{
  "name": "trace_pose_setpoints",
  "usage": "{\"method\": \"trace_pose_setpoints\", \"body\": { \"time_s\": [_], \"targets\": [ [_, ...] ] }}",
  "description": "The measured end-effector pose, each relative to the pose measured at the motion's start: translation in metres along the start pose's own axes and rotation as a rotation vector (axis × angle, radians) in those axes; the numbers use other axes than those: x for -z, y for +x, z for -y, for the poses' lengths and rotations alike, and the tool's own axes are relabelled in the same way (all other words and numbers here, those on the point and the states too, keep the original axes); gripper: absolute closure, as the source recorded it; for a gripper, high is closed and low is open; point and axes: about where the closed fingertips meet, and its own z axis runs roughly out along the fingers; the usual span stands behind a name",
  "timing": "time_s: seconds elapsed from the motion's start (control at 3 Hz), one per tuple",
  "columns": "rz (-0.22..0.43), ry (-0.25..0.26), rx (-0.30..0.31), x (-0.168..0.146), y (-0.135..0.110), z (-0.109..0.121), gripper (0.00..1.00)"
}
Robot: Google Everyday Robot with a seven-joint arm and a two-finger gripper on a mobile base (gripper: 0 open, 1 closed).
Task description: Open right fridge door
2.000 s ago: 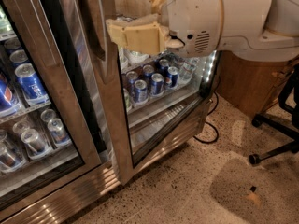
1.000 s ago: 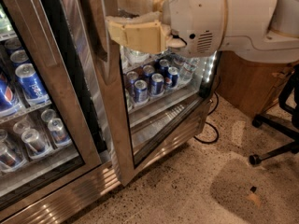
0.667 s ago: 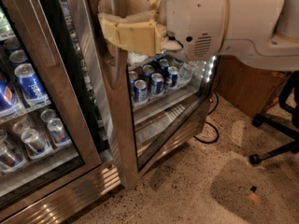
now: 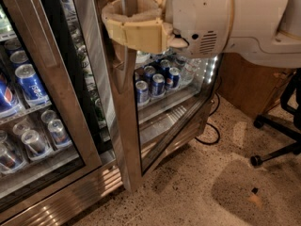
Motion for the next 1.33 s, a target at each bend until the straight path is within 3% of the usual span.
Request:
{"method": "trace_pose_setpoints", "body": {
  "time_s": [1.33],
  "targets": [
    [0.004,-0.004,-0.007,0.0028,-0.0037,0.0005,1.00]
  ]
}}
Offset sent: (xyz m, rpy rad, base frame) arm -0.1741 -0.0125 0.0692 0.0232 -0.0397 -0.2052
